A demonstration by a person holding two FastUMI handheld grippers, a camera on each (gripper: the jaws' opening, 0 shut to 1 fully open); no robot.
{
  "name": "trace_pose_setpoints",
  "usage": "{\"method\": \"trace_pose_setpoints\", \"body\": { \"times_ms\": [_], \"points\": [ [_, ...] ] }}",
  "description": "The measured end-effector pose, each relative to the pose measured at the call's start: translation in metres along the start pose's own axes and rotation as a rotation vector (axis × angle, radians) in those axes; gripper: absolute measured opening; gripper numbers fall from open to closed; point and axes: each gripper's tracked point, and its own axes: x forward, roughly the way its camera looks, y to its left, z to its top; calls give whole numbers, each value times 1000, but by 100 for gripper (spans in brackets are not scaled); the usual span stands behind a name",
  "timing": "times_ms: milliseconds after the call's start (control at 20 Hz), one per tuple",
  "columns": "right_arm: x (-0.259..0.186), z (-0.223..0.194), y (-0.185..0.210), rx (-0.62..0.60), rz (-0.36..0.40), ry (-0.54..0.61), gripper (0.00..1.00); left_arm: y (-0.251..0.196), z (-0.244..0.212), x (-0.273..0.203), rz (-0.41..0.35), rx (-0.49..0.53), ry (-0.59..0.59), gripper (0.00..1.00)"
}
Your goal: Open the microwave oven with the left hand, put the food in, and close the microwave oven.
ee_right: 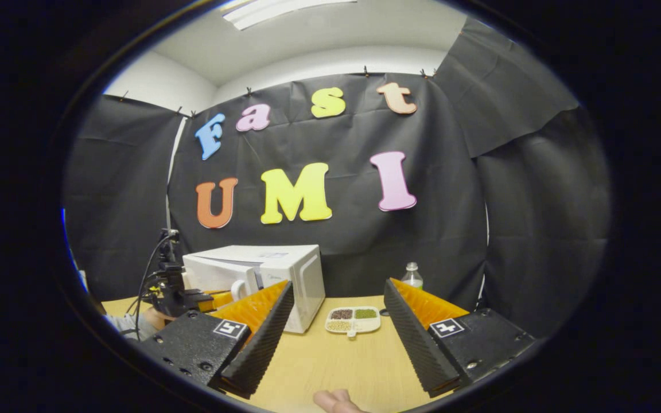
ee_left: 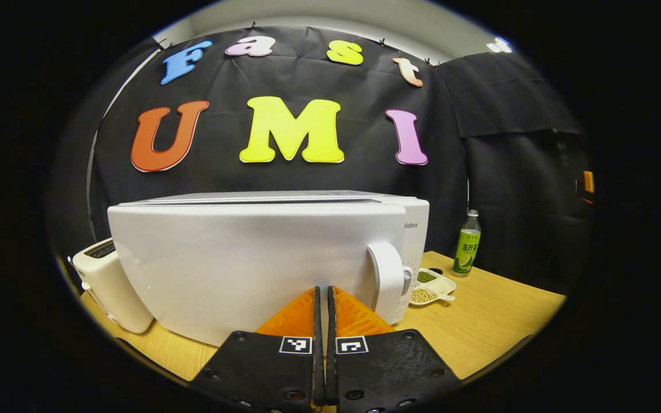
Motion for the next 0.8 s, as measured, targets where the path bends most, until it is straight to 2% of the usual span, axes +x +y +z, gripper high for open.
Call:
{"method": "trace_pose_setpoints", "body": {
  "times_ms": [50, 100, 150, 200, 300, 350, 400, 450, 550, 600, 650, 700, 800],
  "points": [
    [2, 0, -1, 6, 1, -3, 100, 3, -3, 8, 18, 1, 11, 0],
    [3, -1, -3, 10, -1, -3, 92, 7, -7, 15, 54, 4, 28, 0],
    [5, -3, -4, 11, -5, 0, 92, 9, -4, 25, 78, 18, 15, 0],
    [7, -6, -5, 11, -9, 6, 91, 9, -10, 26, 95, 16, 52, 0],
    [8, -9, -4, 7, -11, 18, 92, 8, -7, 25, 106, 36, 30, 1],
    [8, -9, -3, 4, -14, 24, 100, 8, -8, 23, 109, 40, 27, 1],
    [8, -10, -3, 5, -16, 28, 100, 8, -6, 24, 108, 37, 25, 1],
    [7, -9, 0, 8, -17, 32, 92, 8, -6, 24, 109, 28, 25, 1],
    [4, -9, 2, 6, -25, 38, 92, 5, -10, 24, 97, -8, 49, 0],
    [3, -9, 2, 1, -30, 42, 100, 3, -13, 21, 95, -32, 72, 1],
    [1, -8, 2, -6, -38, 46, 100, 3, -13, 17, 101, -46, 82, 1],
    [0, -7, 2, -14, -48, 50, 92, 2, -10, 12, 110, -52, 83, 1],
    [-5, -6, 4, -27, -64, 58, 91, 4, -3, -2, 135, -61, 90, 1]
  ]
}}
